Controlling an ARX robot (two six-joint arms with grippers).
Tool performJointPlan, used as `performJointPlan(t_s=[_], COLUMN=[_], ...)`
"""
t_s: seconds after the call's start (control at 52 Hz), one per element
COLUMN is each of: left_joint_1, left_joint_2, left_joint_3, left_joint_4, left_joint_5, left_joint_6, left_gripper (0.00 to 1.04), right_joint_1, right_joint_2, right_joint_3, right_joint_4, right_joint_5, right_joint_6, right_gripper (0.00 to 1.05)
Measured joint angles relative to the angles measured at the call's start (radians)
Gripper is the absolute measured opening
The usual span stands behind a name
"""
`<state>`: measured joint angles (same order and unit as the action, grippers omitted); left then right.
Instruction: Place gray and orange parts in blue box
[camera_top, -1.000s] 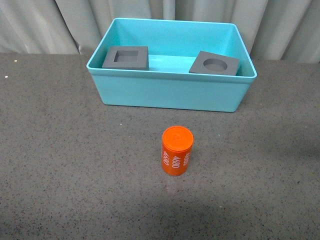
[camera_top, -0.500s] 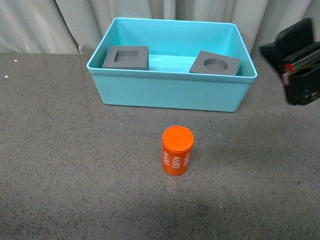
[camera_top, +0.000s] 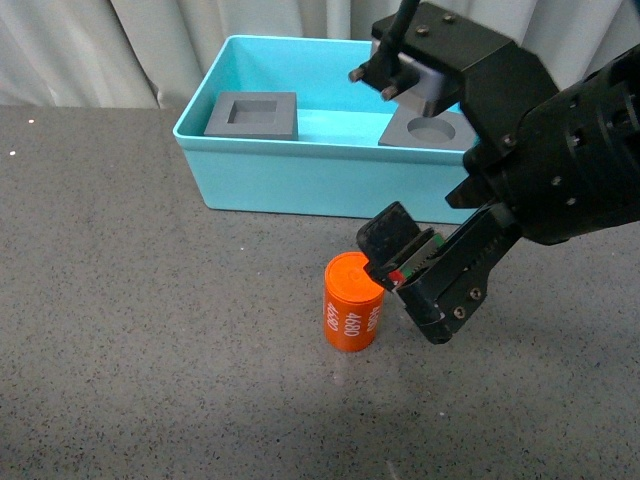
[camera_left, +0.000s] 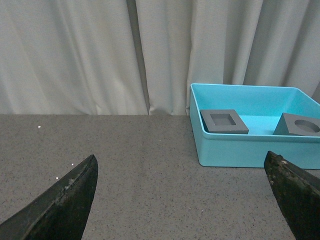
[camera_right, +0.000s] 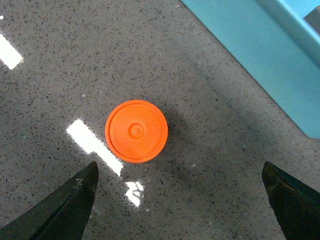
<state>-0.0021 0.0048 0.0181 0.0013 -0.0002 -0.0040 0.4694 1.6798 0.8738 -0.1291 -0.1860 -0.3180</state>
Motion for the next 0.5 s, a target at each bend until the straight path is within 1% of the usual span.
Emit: performJointPlan(t_s=[0.5], left_joint_1=[0.0], left_joint_2=[0.0], left_joint_3=[0.0], left_joint_4=[0.0], left_joint_5=[0.0], left_joint_6=[0.0], left_gripper=[0.98], right_joint_1=[0.088], right_joint_2=[0.227], right_joint_3=[0.141], right_joint_4=[-0.023], right_joint_5=[0.01], right_joint_6=[0.008], right_gripper=[0.95])
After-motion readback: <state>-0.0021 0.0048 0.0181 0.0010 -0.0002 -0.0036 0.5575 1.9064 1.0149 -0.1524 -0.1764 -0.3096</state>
